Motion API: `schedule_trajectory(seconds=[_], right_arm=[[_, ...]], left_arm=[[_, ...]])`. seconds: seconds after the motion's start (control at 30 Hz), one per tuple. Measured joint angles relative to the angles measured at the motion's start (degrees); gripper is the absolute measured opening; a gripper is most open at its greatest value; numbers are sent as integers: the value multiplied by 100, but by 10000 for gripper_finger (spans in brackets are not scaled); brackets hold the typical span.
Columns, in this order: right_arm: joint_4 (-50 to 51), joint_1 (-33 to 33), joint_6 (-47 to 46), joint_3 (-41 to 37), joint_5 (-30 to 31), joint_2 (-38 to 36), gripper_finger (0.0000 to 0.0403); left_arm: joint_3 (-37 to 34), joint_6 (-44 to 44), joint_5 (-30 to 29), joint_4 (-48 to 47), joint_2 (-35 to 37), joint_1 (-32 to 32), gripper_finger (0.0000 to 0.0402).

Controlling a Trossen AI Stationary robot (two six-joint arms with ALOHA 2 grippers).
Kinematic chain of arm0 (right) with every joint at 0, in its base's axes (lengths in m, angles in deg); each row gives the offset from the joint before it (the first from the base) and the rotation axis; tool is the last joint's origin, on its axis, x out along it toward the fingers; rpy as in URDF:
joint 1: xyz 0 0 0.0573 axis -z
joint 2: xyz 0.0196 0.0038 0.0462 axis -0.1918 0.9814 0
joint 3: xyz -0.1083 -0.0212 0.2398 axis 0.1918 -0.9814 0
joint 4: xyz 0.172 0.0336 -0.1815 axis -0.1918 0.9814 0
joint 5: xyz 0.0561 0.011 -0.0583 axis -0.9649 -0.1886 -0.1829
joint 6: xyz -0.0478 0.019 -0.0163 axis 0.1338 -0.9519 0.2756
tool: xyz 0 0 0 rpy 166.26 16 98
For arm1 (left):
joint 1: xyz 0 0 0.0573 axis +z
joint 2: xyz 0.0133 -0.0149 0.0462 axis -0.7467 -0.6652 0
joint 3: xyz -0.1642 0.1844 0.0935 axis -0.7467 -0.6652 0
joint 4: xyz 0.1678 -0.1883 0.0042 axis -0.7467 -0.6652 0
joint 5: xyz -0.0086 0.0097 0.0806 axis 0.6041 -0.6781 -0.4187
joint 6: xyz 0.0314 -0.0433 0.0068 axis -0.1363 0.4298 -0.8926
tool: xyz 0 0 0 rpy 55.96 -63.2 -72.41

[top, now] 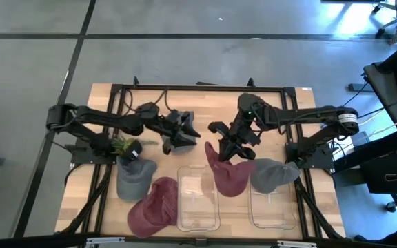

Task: Pick & Place hat
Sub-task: Put the top red cap into the left transparent bin

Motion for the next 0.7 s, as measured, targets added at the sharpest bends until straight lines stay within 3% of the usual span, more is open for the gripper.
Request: schedule_trajectory(seconds=[0.23,0.47,0.7], right_arm=[[2,-226,-16,0,-54,129,6],[-14,-344,-9,0,-51,129,6],[-312,-342,-2,0,7,273,6]], left_arm=[[452,-530,767,13,-433,-175,168],[549,-1288,792,97,-488,-194,168],[556,-1415,790,382,-483,-201,168]])
